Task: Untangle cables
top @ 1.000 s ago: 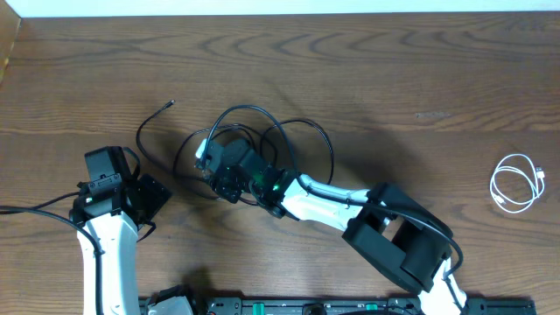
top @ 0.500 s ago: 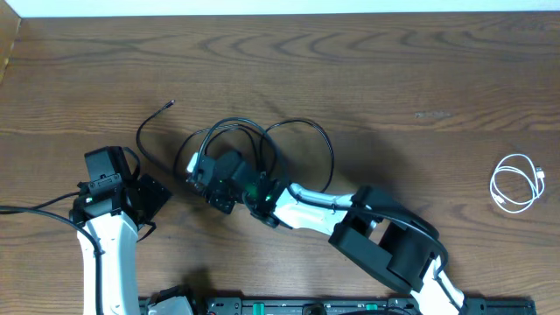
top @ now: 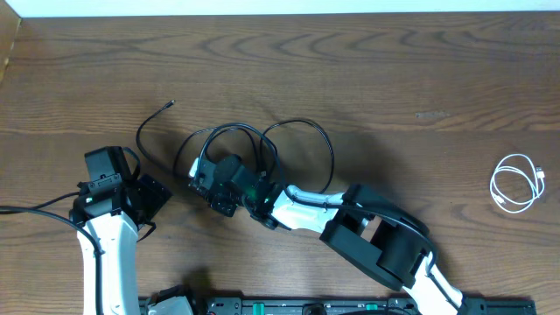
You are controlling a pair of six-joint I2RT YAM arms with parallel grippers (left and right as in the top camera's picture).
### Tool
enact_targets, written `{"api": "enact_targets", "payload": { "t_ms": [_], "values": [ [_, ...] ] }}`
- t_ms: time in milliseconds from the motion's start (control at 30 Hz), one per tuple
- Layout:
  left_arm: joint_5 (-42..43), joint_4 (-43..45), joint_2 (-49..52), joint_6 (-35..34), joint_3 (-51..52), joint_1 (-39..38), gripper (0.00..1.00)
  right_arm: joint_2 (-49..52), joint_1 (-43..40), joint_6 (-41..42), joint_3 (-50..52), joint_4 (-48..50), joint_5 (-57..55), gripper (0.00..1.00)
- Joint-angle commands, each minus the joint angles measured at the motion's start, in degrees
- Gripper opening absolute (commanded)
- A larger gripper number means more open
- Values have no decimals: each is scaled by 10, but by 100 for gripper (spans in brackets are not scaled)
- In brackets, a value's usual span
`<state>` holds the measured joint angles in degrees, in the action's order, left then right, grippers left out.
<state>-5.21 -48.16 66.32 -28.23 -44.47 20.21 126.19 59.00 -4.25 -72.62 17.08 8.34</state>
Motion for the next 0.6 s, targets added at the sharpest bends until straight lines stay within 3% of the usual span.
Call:
{"api": "enact_targets", "payload": {
  "t_ms": [0, 567],
  "values": [
    [-3, -2, 1, 7, 1, 3, 98, 5, 2, -8, -1, 3, 2, 35],
    [-3, -2, 1, 7, 1, 3, 98, 12, 2, -8, -1, 7, 2, 33]
  ]
}}
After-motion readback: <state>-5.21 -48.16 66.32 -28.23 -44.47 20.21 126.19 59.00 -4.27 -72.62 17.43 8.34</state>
